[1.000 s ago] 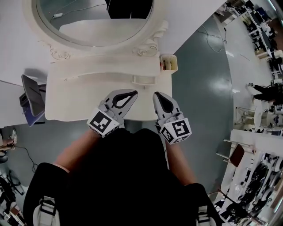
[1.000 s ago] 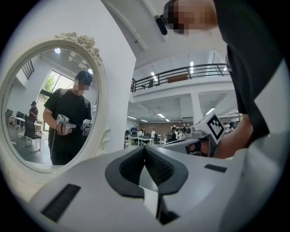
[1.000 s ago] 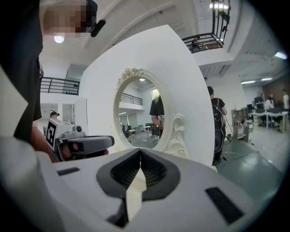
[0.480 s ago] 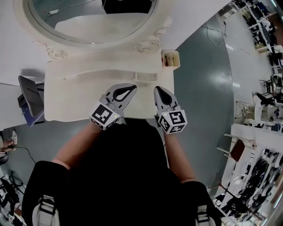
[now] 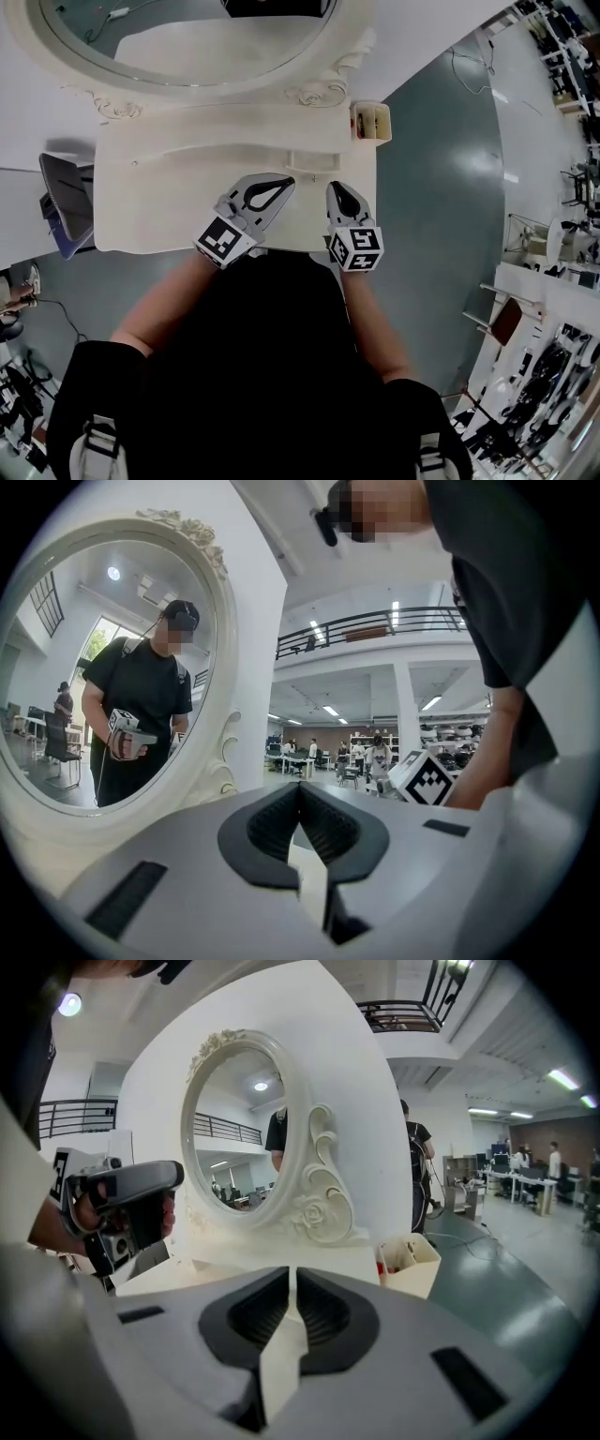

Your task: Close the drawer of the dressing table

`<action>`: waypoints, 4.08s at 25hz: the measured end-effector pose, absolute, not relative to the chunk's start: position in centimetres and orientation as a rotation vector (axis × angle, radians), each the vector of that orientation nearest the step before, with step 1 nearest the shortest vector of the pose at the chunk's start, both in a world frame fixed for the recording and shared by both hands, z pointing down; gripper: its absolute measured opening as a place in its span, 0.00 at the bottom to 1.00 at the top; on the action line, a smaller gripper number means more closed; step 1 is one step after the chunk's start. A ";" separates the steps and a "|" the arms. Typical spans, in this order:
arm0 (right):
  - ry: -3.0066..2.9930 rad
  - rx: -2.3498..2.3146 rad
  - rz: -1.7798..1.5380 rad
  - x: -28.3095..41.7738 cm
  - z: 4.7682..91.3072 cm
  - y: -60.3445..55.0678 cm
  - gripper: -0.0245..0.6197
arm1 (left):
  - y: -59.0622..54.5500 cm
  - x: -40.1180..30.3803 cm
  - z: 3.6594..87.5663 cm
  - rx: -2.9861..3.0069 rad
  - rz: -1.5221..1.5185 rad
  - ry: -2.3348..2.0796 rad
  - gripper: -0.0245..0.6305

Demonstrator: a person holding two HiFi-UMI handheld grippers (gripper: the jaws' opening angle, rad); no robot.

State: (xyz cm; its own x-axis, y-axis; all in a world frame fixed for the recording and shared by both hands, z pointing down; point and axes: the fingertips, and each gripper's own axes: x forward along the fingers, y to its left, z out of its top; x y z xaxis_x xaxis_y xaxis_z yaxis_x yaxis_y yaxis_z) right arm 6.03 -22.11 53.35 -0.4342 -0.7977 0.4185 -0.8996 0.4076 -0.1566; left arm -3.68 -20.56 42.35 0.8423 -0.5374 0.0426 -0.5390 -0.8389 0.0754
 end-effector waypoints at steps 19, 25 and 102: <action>-2.176 1.362 0.757 4.7 65.9 -23.4 0.19 | -23.7 -2.0 49.0 2.873 0.137 -0.870 0.03; -2.101 1.367 0.764 4.8 68.1 -24.1 0.26 | -24.1 -1.9 50.7 2.851 0.157 -0.883 0.03; -1.986 1.396 0.887 4.6 70.8 -32.4 0.19 | -29.7 -4.1 53.3 2.751 0.192 -0.974 0.03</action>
